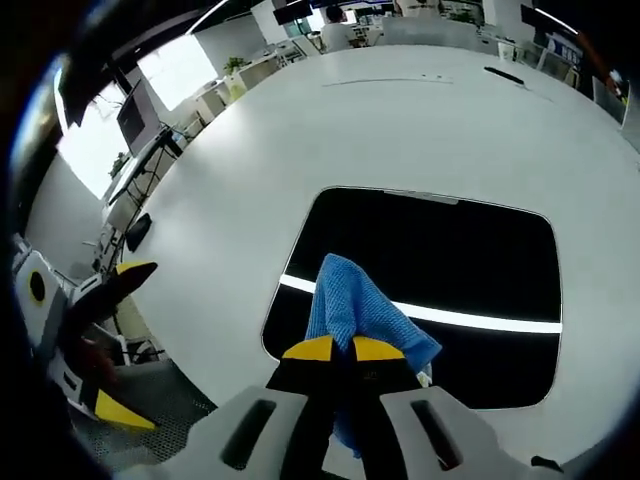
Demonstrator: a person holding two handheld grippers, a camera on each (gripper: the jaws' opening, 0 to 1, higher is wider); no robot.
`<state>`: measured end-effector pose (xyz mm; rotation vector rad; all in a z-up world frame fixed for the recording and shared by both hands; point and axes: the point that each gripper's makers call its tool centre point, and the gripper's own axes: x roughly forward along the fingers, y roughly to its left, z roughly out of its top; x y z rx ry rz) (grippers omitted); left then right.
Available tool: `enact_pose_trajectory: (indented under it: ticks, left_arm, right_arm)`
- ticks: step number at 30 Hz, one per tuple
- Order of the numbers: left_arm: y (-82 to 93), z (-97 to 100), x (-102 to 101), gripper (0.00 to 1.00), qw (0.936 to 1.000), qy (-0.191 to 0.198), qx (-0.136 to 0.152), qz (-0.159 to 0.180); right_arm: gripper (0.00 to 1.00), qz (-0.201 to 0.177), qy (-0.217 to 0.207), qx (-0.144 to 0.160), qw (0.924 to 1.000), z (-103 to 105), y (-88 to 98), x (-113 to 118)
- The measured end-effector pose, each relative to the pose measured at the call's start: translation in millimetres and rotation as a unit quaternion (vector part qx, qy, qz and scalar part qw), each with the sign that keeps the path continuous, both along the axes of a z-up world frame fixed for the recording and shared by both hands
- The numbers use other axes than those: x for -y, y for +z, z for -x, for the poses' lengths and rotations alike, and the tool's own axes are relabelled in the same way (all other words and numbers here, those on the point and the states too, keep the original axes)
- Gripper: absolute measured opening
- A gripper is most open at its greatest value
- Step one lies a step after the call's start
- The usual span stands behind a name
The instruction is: Wipe the mirror surface with the cleaning cloth until all visible marks leave the cleaned area.
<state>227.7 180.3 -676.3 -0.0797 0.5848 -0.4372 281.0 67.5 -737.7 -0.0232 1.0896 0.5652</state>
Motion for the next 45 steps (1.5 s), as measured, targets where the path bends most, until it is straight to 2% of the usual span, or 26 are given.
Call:
enact_pose_trajectory:
  ticks: [12, 17, 23, 25, 29, 45]
  left_arm:
    - [-1.4, 1.5, 1.7, 0.99, 1.0, -0.008, -0.004, -0.001]
    - [-2.7, 2.5, 1.6, 0.99, 1.0, -0.006, -0.006, 0.001]
    - [-1.2, 2.5, 0.9, 0.99, 0.9999, -0.008, -0.001, 0.01]
    - [2.8, 1.6, 4.6, 0.99, 0.9997, -0.016, 0.013, 0.01]
    - [1.4, 1.2, 1.8, 0.99, 0.9998, -0.006, 0.009, 0.014]
    - [-0.8, 1.0, 1.6, 0.99, 0.9999, -0.008, 0.004, 0.011]
  right_arm:
    - [0.0, -0.006, 0.002, -0.021, 0.9998, 13.6, -0.8, 0.8]
    - [0.0, -0.004, 0.006, -0.021, 0.9998, 18.3, -0.5, 1.0]
    - [0.0, -0.004, 0.007, -0.027, 0.9996, 15.6, -0.8, -0.1]
    - [0.0, -0.006, 0.006, -0.03, 0.9995, 15.7, -0.7, 0.2]
    - [0.0, -0.014, 0.0, -0.032, 0.9994, 15.2, 0.3, 0.1]
    - [0.0, -0.021, 0.019, -0.039, 0.9988, 18.1, 0.8, 2.9]
